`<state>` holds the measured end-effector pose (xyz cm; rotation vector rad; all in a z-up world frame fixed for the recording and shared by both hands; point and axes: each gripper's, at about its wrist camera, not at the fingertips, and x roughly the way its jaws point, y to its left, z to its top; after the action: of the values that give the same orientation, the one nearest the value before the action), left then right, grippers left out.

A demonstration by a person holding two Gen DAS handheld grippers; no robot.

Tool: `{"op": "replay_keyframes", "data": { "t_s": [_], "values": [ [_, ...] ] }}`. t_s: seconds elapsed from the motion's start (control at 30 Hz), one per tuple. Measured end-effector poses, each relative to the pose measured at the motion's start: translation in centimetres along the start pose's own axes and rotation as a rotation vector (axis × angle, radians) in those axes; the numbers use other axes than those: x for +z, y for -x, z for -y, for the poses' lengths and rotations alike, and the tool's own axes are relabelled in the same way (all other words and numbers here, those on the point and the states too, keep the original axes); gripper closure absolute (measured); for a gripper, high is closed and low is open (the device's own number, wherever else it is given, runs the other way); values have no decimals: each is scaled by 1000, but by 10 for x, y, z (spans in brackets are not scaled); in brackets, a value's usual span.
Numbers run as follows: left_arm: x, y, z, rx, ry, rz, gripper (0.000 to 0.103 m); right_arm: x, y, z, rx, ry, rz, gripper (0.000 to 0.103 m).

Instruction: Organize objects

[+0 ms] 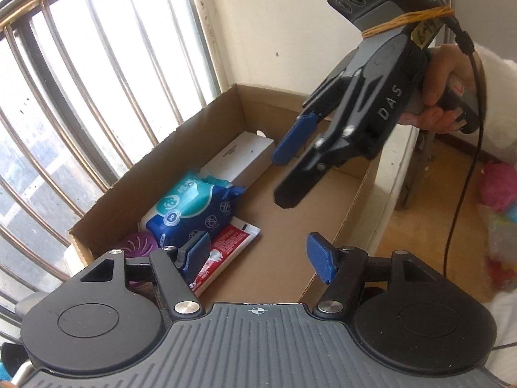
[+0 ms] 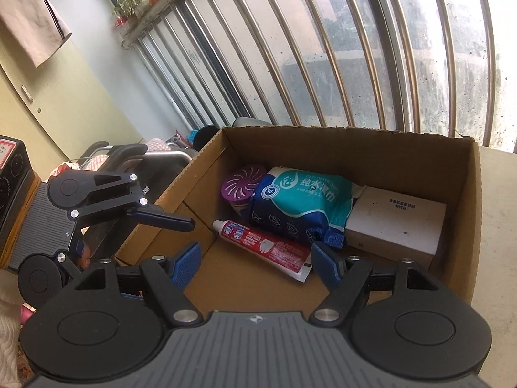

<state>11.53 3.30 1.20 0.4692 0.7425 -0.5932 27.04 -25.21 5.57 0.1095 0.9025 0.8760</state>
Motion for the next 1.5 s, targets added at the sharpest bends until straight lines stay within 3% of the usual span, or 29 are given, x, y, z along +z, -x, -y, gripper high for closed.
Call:
{"op": "replay_keyframes", "data": {
  "t_s": [0.13, 0.27, 0.33, 0.4, 0.47, 0.57, 0.6, 0.63, 0.67, 0.77, 1.03, 1.2, 1.3, 1.4, 1.43, 1.47, 1.5],
  "values": [
    [0, 14, -10, -91, 83, 30, 38, -12, 9, -8, -22, 52, -60, 19],
    [-4, 26, -2, -155, -3, 44, 38, -22, 23, -15, -8, 132, -65, 18],
    [-3, 20, 2, -172, -25, 9, 38, -24, 24, -18, -37, 190, -96, 18],
    [0, 0, 3, -201, -38, -78, 54, -25, 17, -20, -97, 223, -163, 18],
    [2, -19, 3, -235, -36, -153, 77, -28, 12, -23, -129, 267, -210, 29],
    [7, -29, 12, -249, -82, -202, 91, -33, 5, -26, -131, 305, -253, 40],
    [8, -28, 17, -242, -96, -204, 91, -34, 2, -27, -135, 317, -265, 41],
    [8, -28, 19, -238, -108, -213, 92, -36, -2, -28, -138, 333, -277, 48],
    [8, -27, 22, -234, -118, -221, 93, -39, -5, -28, -134, 334, -290, 61],
    [6, -17, 30, -220, -137, -236, 93, -42, -5, -27, -134, 341, -278, 70],
    [5, -11, 29, -217, -120, -251, 92, -44, 0, -24, -78, 313, -275, 73],
    [3, -5, 30, -185, -76, -240, 89, -42, 6, -12, -71, 285, -267, 73],
    [4, 17, 24, -139, 17, -165, 81, -41, 18, -10, -80, 268, -220, 70],
    [-3, 37, 21, -39, 150, -17, 51, -41, 43, -11, -49, 238, -113, 66],
    [-7, 44, 22, 7, 196, 45, 36, -42, 52, -13, -42, 224, -62, 63],
    [-11, 51, 24, 50, 236, 109, 28, -43, 60, -13, -42, 209, -15, 54],
    [-16, 61, 27, 93, 278, 181, 28, -46, 71, -16, -42, 189, 59, 49]
  ]
}}
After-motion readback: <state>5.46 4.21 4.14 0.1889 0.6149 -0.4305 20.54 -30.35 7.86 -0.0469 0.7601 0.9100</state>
